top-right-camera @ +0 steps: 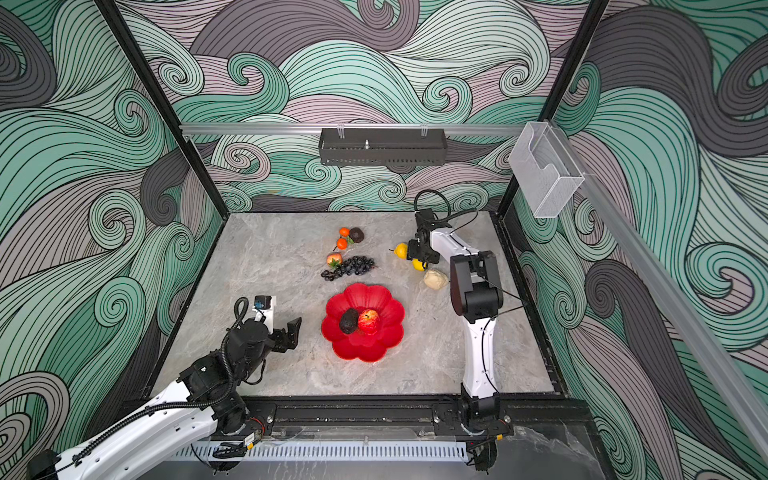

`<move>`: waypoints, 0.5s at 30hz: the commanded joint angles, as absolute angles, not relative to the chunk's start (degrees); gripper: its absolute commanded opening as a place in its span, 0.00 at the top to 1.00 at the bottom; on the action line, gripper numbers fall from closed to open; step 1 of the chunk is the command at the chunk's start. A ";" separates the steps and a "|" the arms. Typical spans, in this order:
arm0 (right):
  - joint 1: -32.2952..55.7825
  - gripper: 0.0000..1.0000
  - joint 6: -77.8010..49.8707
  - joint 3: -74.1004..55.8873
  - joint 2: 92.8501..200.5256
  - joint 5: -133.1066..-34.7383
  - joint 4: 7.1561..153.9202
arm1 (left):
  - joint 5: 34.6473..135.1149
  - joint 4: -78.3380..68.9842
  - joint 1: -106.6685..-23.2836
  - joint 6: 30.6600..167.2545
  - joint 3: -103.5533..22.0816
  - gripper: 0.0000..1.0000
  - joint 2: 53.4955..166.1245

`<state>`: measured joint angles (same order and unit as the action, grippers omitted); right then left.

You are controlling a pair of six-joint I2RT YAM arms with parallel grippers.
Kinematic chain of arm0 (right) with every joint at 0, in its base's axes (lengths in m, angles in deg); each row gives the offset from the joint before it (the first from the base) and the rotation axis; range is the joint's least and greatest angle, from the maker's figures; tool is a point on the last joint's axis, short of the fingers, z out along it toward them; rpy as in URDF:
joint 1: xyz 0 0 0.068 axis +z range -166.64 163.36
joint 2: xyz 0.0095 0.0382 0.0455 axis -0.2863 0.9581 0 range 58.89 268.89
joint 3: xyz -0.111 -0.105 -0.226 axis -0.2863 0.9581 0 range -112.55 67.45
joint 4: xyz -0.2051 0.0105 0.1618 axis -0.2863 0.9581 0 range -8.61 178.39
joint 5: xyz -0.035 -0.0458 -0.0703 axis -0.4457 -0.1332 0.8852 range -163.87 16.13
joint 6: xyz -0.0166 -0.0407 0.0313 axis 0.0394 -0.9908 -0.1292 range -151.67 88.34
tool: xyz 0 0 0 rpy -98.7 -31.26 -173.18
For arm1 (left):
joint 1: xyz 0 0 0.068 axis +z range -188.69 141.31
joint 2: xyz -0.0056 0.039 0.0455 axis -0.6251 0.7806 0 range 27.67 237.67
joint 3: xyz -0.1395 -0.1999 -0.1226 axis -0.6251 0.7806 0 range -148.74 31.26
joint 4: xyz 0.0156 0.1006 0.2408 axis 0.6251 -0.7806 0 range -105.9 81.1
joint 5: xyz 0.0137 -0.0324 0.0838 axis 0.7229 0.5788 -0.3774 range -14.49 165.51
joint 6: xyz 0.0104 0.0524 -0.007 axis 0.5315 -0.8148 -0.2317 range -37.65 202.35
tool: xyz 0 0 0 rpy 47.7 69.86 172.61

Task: Place and organize the fake fruits in the fruit bowl
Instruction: 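Move the right gripper over the yellow lemon while the left gripper draws back, then grasp the yellow lemon with the right gripper and lift it toward the bowl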

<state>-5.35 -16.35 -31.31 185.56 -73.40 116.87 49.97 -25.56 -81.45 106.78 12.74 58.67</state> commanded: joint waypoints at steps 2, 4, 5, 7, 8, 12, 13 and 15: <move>-5.13 0.40 -16.29 -30.31 183.10 -74.02 116.30 | 48.71 -24.53 -80.97 106.33 11.08 0.08 59.03; -5.18 0.41 -16.20 -29.06 181.51 -74.60 115.28 | 48.79 -24.39 -80.96 106.28 11.05 0.08 59.20; -5.14 0.42 -16.25 -28.44 180.46 -74.92 114.91 | 48.95 -24.34 -80.96 106.30 11.05 0.08 59.30; -5.19 0.42 -16.03 -27.39 178.25 -75.49 114.48 | 49.21 -24.21 -80.96 106.25 11.05 0.08 59.48; -5.14 0.43 -15.87 -26.62 176.73 -76.05 114.02 | 49.49 -24.09 -80.97 106.09 11.05 0.08 59.61; -5.16 0.43 -13.88 -21.79 169.67 -79.99 110.82 | 51.98 -21.93 -80.96 105.22 11.48 0.08 60.56; -5.21 0.43 -12.78 -19.88 167.36 -81.67 109.04 | 52.36 -21.21 -80.96 105.27 11.64 0.08 61.00; -5.21 0.43 -10.12 -15.77 162.77 -85.43 105.35 | 53.43 -19.67 -80.96 105.24 11.99 0.08 61.76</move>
